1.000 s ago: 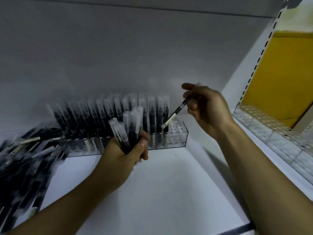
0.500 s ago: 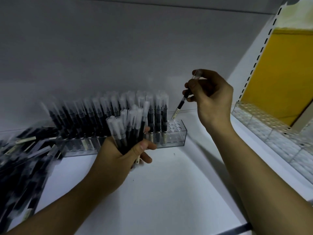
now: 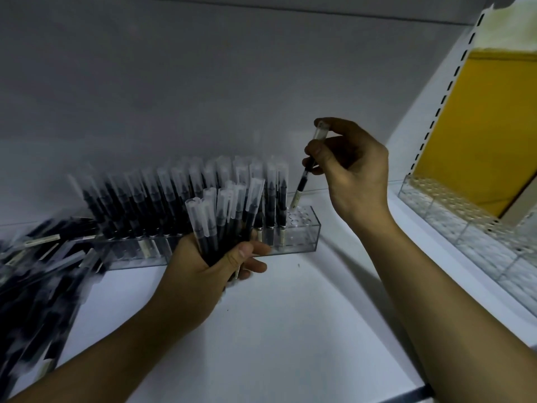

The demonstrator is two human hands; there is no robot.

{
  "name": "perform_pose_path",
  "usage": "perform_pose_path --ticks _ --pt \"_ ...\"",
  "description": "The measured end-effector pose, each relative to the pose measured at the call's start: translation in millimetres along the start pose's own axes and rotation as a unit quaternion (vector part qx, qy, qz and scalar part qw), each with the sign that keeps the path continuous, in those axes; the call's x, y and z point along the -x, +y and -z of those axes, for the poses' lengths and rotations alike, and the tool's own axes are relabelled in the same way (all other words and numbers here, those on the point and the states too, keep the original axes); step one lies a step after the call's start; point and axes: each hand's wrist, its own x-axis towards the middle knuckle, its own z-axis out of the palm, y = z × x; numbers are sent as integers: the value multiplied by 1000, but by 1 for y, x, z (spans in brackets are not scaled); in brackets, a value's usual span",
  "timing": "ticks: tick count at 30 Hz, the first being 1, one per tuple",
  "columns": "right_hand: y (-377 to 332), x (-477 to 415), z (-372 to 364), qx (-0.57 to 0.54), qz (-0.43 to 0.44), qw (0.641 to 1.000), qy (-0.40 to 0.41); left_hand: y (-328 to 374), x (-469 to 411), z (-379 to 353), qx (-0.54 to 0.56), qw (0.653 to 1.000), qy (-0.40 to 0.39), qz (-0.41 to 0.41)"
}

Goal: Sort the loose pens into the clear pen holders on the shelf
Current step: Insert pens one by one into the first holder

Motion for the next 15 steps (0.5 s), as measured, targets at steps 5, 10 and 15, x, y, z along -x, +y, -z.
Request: perform_pose_path --ticks 5,10,15 --pt "7 2 -1 35 -6 998 -49 1 0 -1 17 1000 8 -8" --pt "11 5 -2 78 1 993 -93 0 0 1 8 1000 11 -15" --pt "13 9 -3 125 -9 982 -143 1 1 1 21 999 14 -20"
